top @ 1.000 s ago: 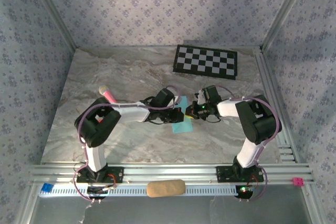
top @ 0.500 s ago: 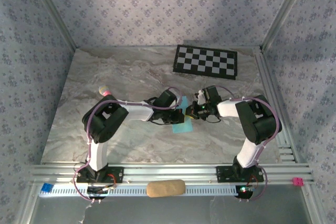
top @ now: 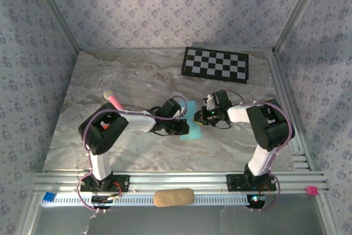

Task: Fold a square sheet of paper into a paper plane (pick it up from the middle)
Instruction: Fold the triangle a second time at the center of the table.

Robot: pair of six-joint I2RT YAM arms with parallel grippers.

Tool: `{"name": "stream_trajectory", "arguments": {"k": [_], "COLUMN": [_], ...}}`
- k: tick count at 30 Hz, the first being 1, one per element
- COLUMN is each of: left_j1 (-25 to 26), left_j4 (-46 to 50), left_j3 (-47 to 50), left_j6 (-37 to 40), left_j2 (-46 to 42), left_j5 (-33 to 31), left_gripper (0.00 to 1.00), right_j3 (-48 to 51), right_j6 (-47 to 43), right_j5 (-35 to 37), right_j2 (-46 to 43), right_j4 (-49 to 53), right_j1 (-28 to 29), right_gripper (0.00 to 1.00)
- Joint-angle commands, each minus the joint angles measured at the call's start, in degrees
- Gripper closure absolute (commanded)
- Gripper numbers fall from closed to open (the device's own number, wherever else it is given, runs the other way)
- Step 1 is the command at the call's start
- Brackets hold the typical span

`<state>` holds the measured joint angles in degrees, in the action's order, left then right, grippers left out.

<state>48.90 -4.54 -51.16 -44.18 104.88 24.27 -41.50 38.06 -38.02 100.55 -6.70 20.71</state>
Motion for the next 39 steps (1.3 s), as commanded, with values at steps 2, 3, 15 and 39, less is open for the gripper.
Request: {"name": "stream_trajectory", "arguments": {"k": [2, 3, 15, 39], "left_j1": [1.37, 1.44, 3.21, 0.49], "left_j4": [7.82, 7.88, 11.05, 1.55], "left_j3": [5.17, 5.50, 8.47, 1.78], "left_j6": [2.08, 2.20, 3.14, 0.90], "left_j2": [-2.51, -2.79, -6.10, -7.30], "left_j5": [-0.65, -0.72, -3.05, -4.76], "left_gripper": [0.90, 0.90, 0.89, 0.93], "right_j3": [1.92, 1.84, 2.03, 0.96], "right_j6": [-1.59, -1.59, -1.43, -0.45], "right_j5": [5.68, 5.68, 5.92, 4.88], "right_j2": [2.81, 2.91, 2.19, 1.75], "right_j4": [5.16, 5.22, 5.38, 4.71], "right_j1": [-0.67, -0.68, -0.58, -0.45], "right_gripper": [1.00, 1.00, 1.00, 1.00]}}
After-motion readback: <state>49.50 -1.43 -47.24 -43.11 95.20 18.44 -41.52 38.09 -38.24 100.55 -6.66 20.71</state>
